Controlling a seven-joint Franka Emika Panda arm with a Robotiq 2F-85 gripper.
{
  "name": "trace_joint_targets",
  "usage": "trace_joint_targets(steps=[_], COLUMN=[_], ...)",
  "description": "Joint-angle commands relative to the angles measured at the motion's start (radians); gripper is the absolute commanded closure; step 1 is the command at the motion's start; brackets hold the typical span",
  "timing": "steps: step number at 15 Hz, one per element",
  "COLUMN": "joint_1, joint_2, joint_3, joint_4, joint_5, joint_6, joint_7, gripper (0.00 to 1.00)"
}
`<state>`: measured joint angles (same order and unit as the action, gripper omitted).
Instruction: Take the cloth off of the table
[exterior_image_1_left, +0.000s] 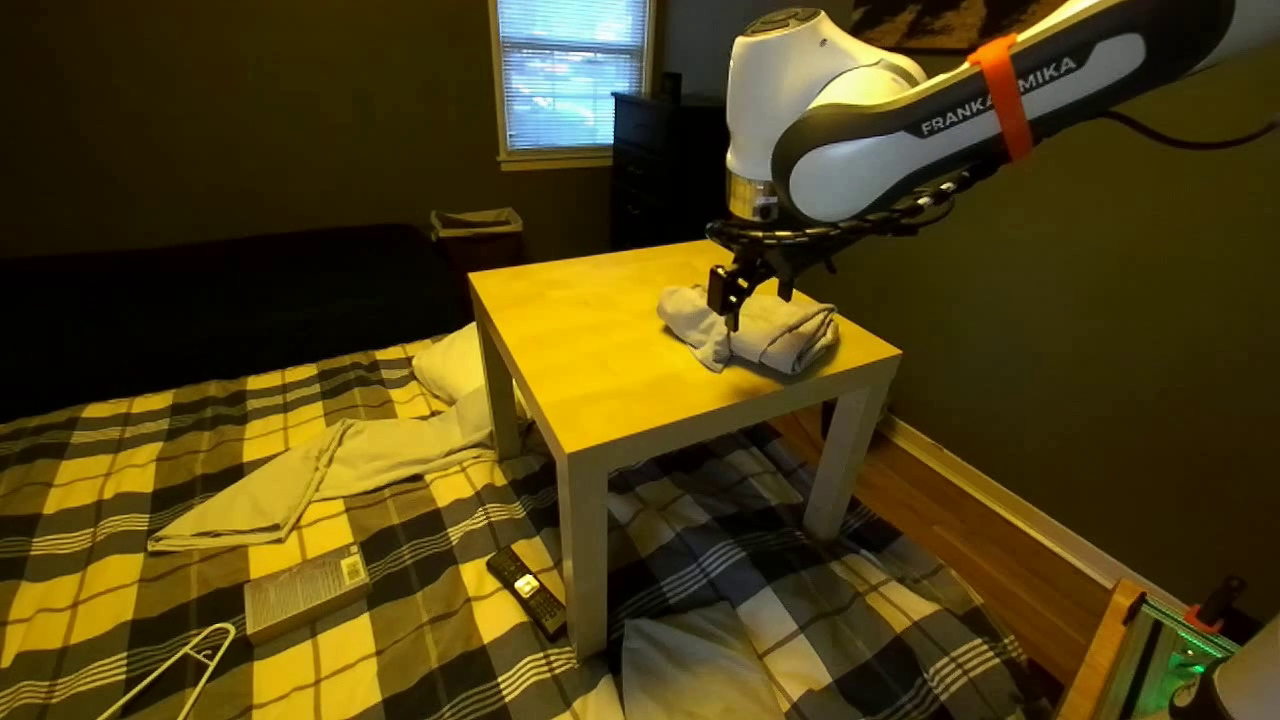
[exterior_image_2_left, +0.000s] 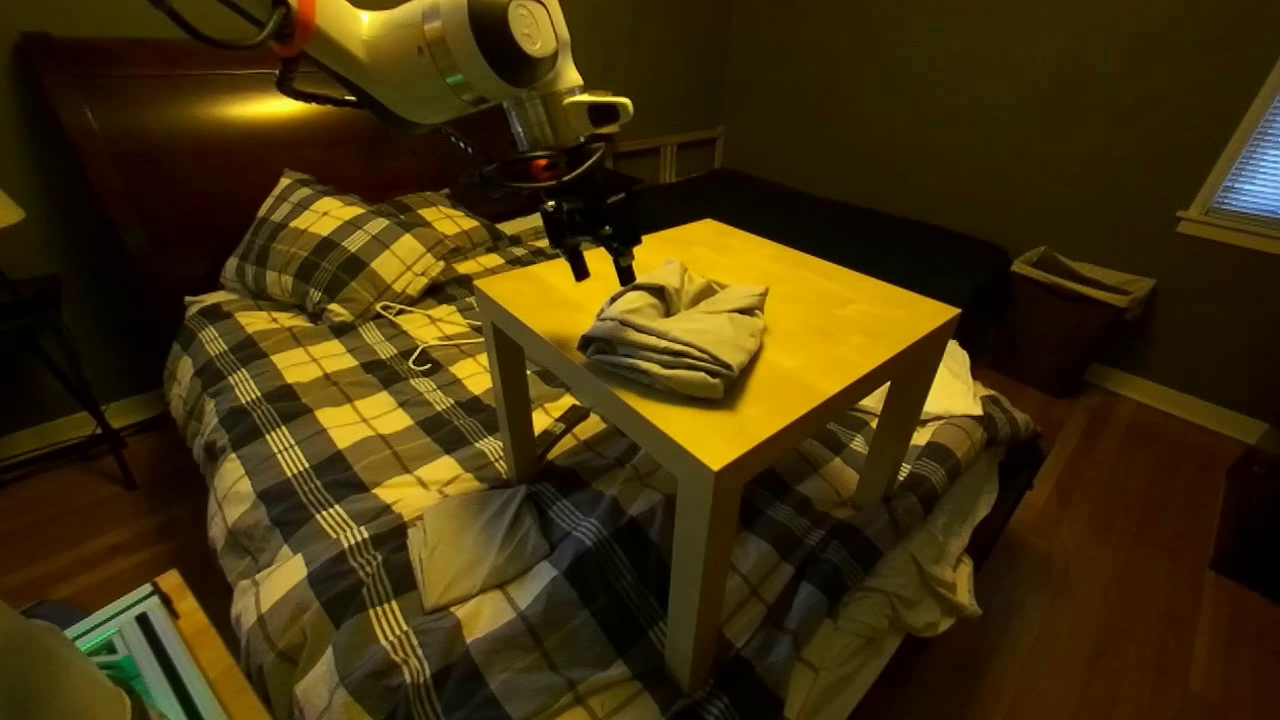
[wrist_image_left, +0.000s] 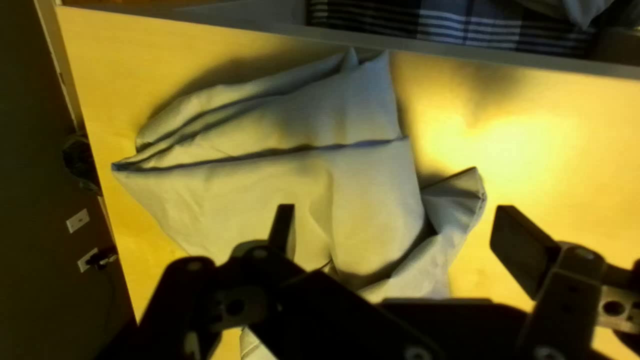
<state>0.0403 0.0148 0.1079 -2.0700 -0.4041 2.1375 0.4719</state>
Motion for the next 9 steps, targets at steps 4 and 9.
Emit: trace_joint_targets(steps=[4, 9], joint_1=[0.049, 0.085], joint_2=[0.116, 0.193], joint_3=[-0.019, -0.046], joint_4=[0.088, 0.143], joint_5=[-0.068, -0.186], joint_6=[0.006, -0.023], joint_7=[0.175, 0.299], gripper=[0.0, 0.0])
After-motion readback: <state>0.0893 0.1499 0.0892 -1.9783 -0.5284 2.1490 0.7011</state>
